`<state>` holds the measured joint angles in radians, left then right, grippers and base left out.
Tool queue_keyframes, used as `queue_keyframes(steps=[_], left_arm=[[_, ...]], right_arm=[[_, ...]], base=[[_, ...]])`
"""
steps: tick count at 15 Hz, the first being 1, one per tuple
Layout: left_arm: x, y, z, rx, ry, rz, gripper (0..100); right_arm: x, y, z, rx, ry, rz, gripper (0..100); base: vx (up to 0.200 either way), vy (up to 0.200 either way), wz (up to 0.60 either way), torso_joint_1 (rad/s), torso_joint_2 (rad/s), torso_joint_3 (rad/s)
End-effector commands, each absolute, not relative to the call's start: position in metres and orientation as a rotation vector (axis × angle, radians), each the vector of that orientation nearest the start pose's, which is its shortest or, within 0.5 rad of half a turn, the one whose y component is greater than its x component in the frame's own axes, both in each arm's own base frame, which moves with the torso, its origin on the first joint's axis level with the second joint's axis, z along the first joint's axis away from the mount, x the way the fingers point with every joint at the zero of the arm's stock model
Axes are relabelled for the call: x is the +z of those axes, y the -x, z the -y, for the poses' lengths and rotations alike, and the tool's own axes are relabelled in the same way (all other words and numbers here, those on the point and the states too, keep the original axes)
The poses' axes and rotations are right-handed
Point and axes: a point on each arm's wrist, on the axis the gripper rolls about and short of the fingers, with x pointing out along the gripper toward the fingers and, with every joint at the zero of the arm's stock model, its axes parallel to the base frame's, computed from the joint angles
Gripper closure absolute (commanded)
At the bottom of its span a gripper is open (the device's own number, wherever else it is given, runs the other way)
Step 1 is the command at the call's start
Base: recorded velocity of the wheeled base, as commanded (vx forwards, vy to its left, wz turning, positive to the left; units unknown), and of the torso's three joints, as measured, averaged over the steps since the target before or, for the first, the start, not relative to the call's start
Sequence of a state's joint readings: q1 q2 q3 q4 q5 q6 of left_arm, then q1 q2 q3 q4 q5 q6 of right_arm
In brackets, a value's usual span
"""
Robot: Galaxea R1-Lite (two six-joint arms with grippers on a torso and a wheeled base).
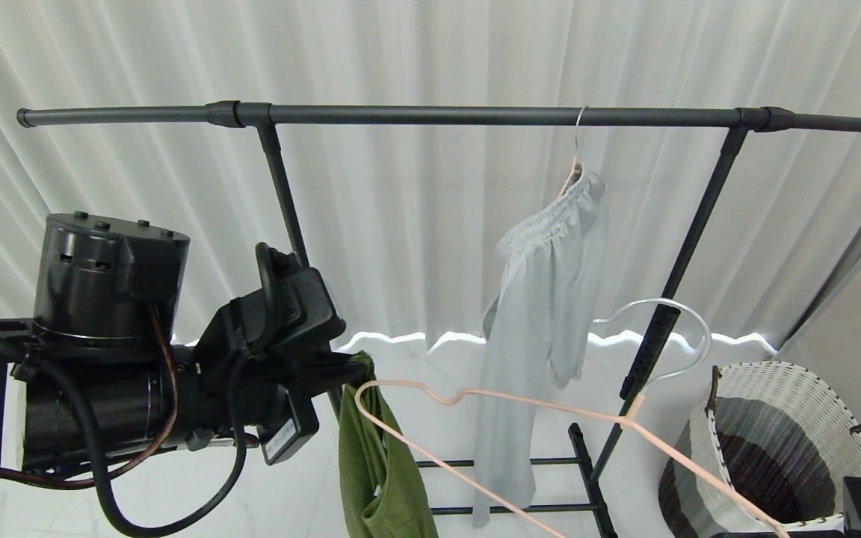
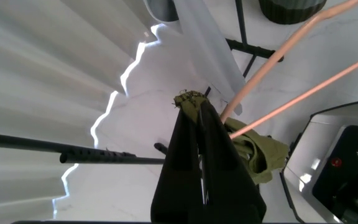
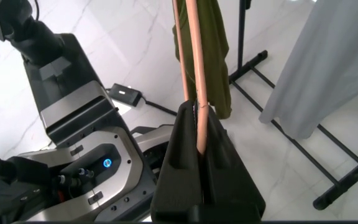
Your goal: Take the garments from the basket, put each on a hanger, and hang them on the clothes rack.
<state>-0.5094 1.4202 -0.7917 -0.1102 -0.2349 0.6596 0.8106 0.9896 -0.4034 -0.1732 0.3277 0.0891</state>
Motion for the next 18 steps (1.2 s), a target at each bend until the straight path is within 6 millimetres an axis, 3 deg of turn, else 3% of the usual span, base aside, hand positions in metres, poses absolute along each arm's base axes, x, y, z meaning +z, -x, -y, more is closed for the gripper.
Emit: queue_keyframes(steps=[1, 9, 18], left_arm=[[0.205, -0.198, 0.115, -0.869, -0.685, -0.268, 100], [0.206, -0.198, 0.117, -0.880, -0.682, -0.259, 100], [0.208, -0.193, 0.120, -0.894, -0.675, -0.248, 100]], right_arm=[[0.176, -0.075, -0.088, 1.090, 0.025, -0.473, 100], [0.172, -0.078, -0.093, 1.106, 0.057, -0.493, 100], [0.163, -0.100, -0.116, 1.091, 0.065, -0.513, 100]], base=[[0.000, 0.000, 0.00, 0.000, 0.00, 0.000], [0.000, 0.000, 0.00, 0.000, 0.00, 0.000], [0.000, 0.000, 0.00, 0.000, 0.00, 0.000]])
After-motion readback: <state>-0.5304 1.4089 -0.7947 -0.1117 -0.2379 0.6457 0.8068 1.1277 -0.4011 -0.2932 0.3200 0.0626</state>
